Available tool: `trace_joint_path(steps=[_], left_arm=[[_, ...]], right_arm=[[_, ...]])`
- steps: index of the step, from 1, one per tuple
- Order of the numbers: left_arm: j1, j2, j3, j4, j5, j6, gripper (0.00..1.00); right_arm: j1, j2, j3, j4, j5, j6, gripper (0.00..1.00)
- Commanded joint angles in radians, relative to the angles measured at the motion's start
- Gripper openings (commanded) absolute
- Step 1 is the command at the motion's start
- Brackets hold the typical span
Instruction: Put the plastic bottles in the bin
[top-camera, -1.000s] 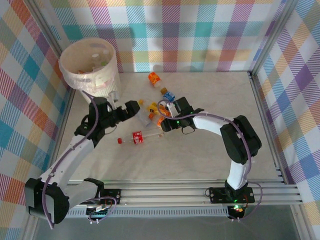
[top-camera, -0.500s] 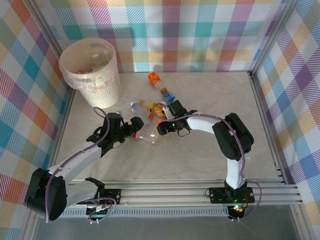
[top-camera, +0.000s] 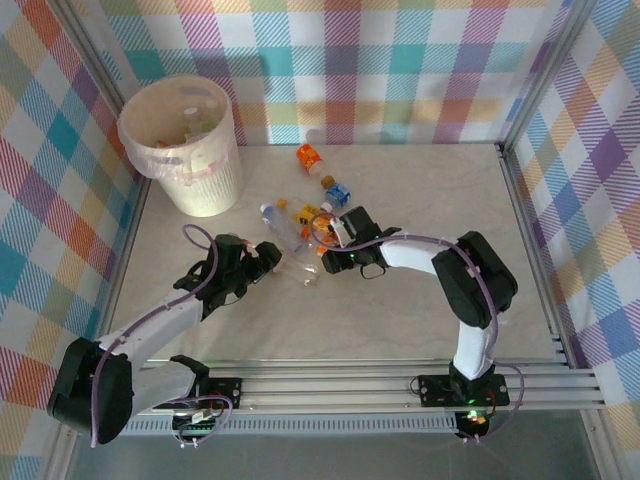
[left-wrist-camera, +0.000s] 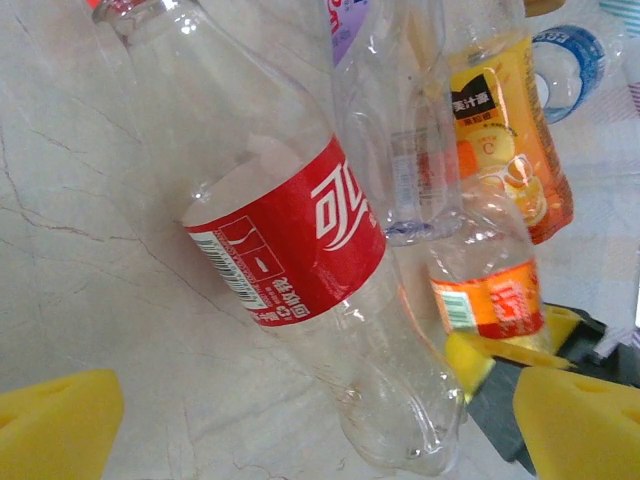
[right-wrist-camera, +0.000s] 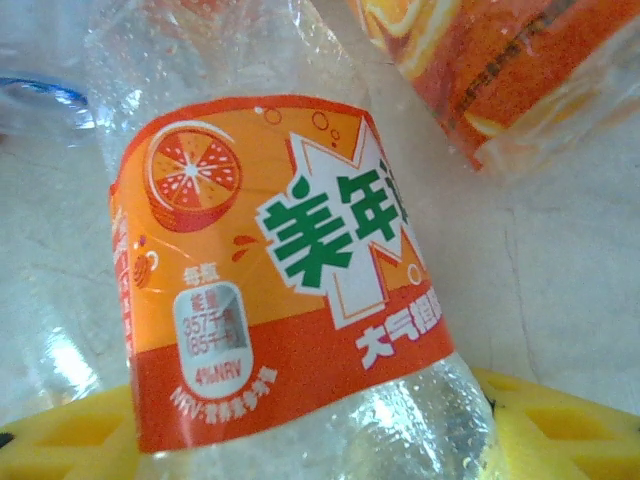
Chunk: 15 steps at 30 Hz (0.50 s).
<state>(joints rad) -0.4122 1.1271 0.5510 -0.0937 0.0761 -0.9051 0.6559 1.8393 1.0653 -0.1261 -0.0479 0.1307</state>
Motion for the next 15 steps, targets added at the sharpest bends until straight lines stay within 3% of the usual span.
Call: trace_joint_path(steps=[1, 11, 15], left_arm=[[-0.006, 0.025, -0.002, 0.035, -0.008, -0.012, 1.00], [-0.009, 0.104, 0.023, 0.106, 0.049, -0.017, 1.00], [-0.010, 0.111, 0.027, 0.216, 0.128, -0.039, 1.00]], right_arm=[[0.008, -0.071, -0.025, 0.050, -0.002, -0.031, 0.58], [0.022, -0.128, -0.052, 0.071, -0.013, -0.022, 0.57], [0.032, -0.159, -0.062, 0.096, -0.057, -0.013, 0.57]])
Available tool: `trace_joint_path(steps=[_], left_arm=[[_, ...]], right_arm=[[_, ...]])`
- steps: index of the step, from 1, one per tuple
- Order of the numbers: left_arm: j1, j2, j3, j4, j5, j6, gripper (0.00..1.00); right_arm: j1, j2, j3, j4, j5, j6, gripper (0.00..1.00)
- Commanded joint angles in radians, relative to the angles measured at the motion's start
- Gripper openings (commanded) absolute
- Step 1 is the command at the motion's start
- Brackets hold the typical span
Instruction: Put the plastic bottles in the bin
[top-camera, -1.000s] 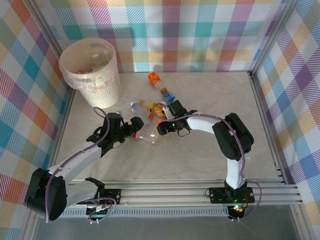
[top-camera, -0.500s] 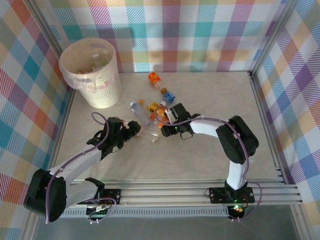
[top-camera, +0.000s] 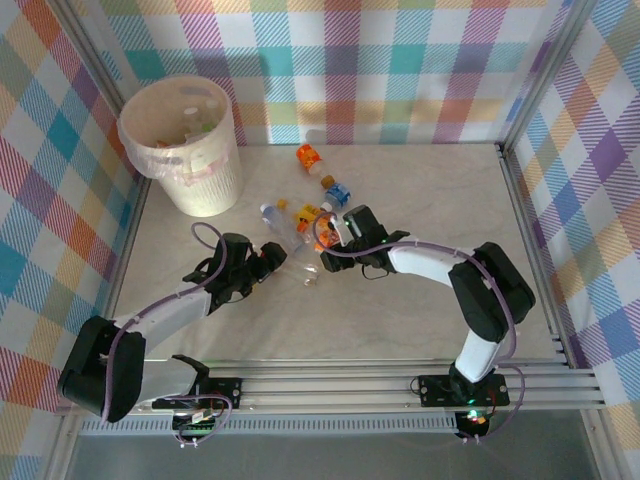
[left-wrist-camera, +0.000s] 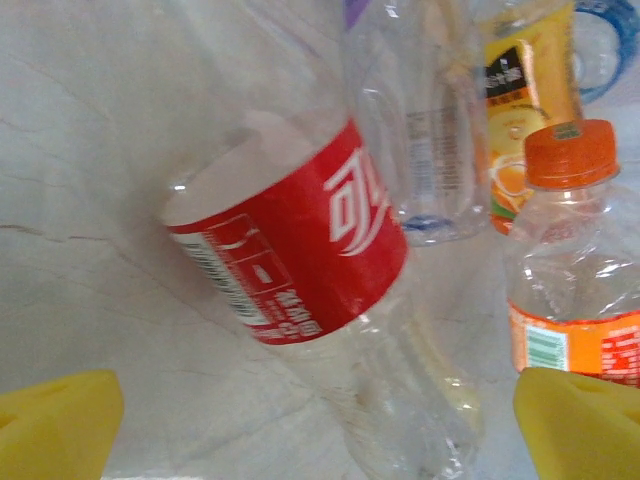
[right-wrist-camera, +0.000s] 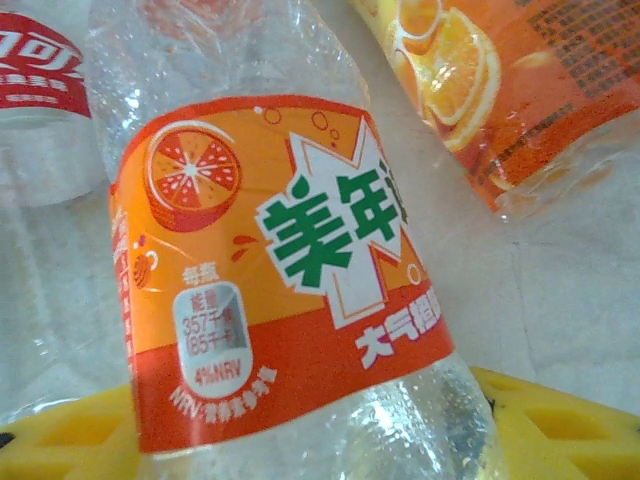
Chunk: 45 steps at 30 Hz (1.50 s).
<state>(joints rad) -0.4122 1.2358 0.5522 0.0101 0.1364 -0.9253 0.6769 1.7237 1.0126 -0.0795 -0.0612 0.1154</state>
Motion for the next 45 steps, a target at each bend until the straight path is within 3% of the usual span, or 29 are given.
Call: trace_joint_path(steps=[1, 5, 11, 20, 25, 29, 37, 45], left_arm=[[-0.008, 0.005, 0.022, 0.168, 0.099, -0.029, 1.00], [-0.010, 0.003, 0.058, 0.270, 0.162, -0.034, 1.00], [-0.011, 0.027, 0.177, 0.134, 0.143, -0.009, 1.00], [-0.019, 0.087, 0.219, 0.129, 0.163, -0.046, 0.99], [-0.034, 0.087, 0.244, 0.115, 0.169, -0.034, 0.91], [-0.037, 0.078, 0.241, 0.103, 0.150, -0.028, 0.77], [-0.038, 0.091, 0.232, 0.151, 0.171, -0.028, 0.58], [-0.038, 0.055, 0.237, 0.107, 0.103, -0.008, 0.50]], right_arm=[[0.013, -0.051, -0.008, 0.054, -0.054, 0.006, 0.57], [0.023, -0.071, 0.003, 0.056, -0.095, 0.048, 0.57], [0.058, -0.117, 0.016, 0.082, -0.127, 0.067, 0.57], [0.105, -0.124, 0.062, 0.137, -0.127, 0.050, 0.59], [0.136, -0.121, 0.066, 0.175, -0.106, 0.031, 0.61], [0.148, -0.122, 0.064, 0.190, -0.094, 0.032, 0.62], [0.150, -0.117, 0.073, 0.174, -0.133, 0.021, 0.66], [0.150, -0.124, 0.078, 0.160, -0.132, -0.020, 0.76]])
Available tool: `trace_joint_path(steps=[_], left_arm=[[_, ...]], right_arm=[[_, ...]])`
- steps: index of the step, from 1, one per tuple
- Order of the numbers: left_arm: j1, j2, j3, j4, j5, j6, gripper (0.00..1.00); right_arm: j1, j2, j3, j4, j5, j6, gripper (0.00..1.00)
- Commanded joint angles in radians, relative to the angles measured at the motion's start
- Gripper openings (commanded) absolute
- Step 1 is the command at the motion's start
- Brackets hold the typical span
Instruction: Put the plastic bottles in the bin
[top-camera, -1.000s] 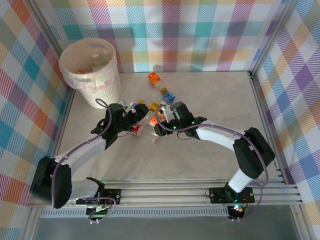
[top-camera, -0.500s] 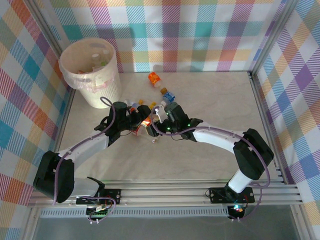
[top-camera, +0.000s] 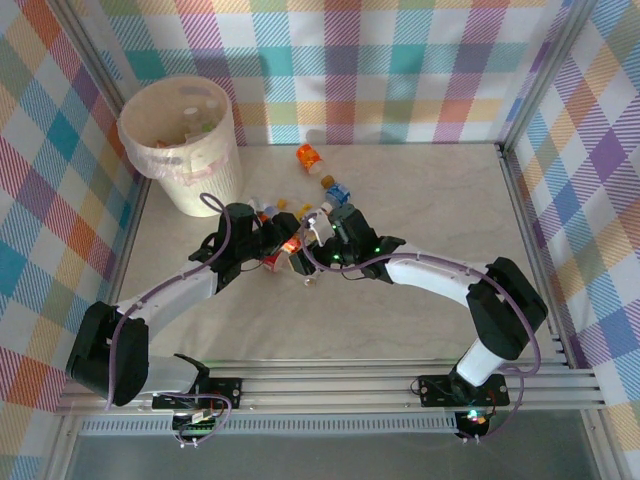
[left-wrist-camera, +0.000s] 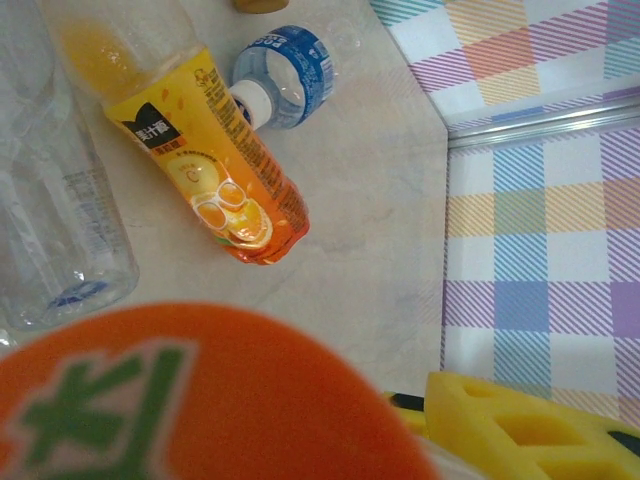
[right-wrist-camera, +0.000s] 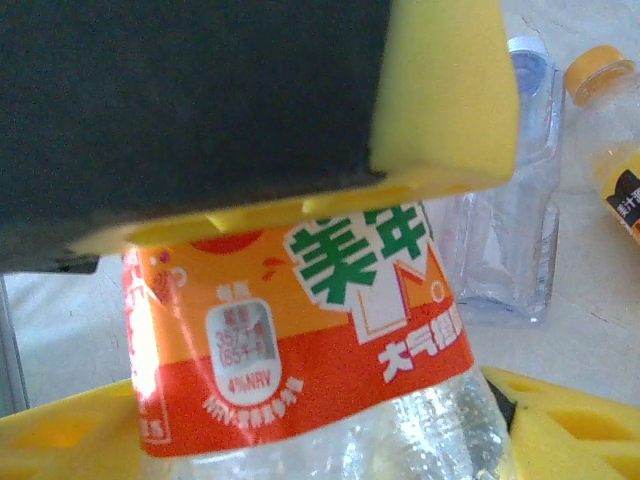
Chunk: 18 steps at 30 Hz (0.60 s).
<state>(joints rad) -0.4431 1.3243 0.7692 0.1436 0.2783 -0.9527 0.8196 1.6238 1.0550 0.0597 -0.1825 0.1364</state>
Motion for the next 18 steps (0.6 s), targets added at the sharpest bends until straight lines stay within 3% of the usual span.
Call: trace_joint_path(steps=[1, 8, 10, 18], left_arm=[[-0.007, -0.043, 0.023, -0.046, -0.060, 0.027, 0.50], [-0.001, -0.086, 0.072, -0.154, -0.147, 0.091, 0.49], [0.000, -0.086, 0.099, -0.184, -0.159, 0.108, 0.49], [0.013, -0.090, 0.204, -0.263, -0.303, 0.159, 0.49]], right_arm=[[0.007, -0.029, 0.036, 0.015, -0.010, -0.052, 0.78], [0.007, -0.109, 0.031, -0.060, 0.028, -0.167, 0.91], [0.007, -0.138, 0.030, -0.078, 0.056, -0.188, 1.00], [0.007, -0.250, 0.000, -0.096, 0.179, -0.265, 1.00]])
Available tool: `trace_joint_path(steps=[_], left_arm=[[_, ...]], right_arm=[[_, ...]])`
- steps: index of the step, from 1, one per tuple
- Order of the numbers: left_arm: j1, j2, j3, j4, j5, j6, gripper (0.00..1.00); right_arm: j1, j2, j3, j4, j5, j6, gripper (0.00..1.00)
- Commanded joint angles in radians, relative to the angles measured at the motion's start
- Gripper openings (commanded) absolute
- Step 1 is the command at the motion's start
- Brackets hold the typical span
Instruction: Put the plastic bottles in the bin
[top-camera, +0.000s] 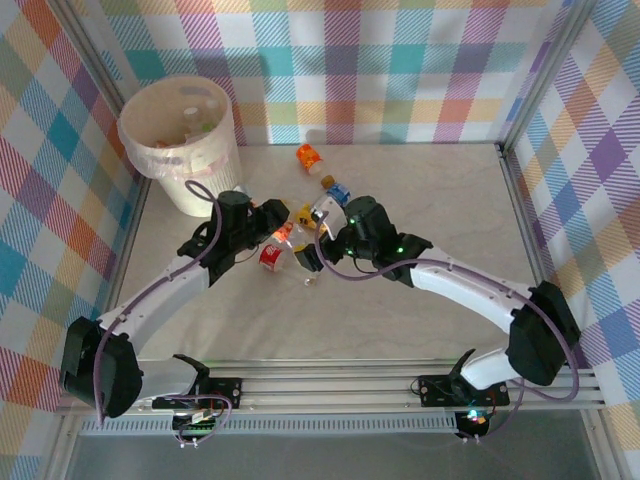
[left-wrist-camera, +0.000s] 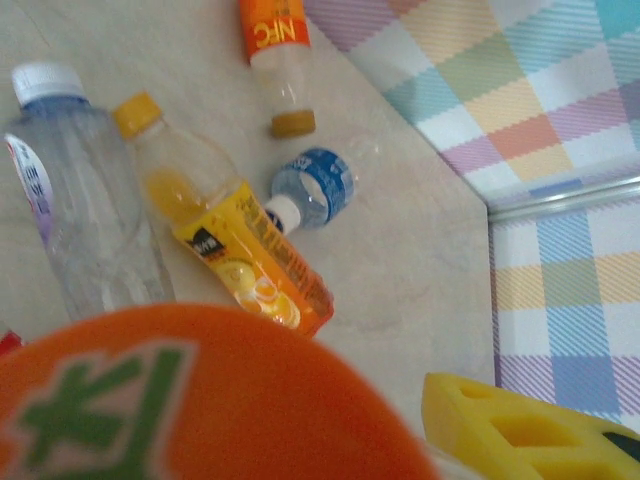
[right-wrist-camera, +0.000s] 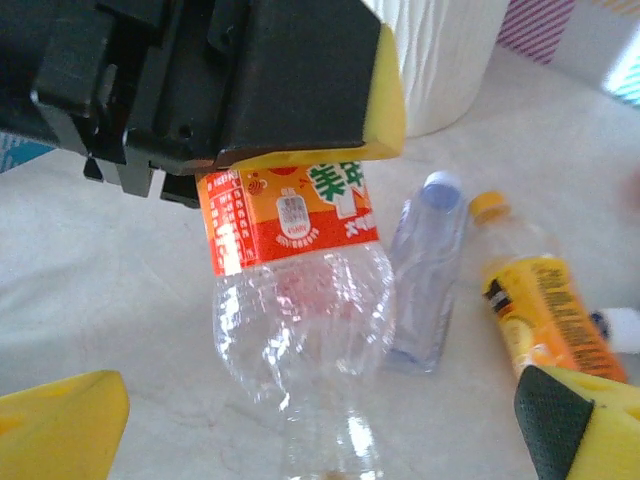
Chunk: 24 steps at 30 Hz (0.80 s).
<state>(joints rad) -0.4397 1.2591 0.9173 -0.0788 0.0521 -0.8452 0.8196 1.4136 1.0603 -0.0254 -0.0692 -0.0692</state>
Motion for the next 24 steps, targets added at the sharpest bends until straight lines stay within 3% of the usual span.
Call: trace_joint_path(steps=[1, 8, 14, 24], left_arm=[[0.015, -0.021, 0.080, -0.055, -0.091, 0.068, 0.49], [0.053, 0.014, 0.258, -0.140, -0.192, 0.224, 0.48], [0.089, 0.066, 0.437, -0.184, -0.266, 0.376, 0.48], [0.148, 0.245, 0.729, -0.111, -0.428, 0.576, 0.48]], right_arm=[[0.007, -0.053, -0.013, -0.001, 0.098, -0.051, 1.00], [0.004, -0.121, -0.114, 0.124, 0.260, 0.017, 1.00], [0.004, -0.158, -0.142, 0.126, 0.280, 0.019, 1.00], [0.004, -0.195, -0.156, 0.139, 0.268, 0.017, 1.00]])
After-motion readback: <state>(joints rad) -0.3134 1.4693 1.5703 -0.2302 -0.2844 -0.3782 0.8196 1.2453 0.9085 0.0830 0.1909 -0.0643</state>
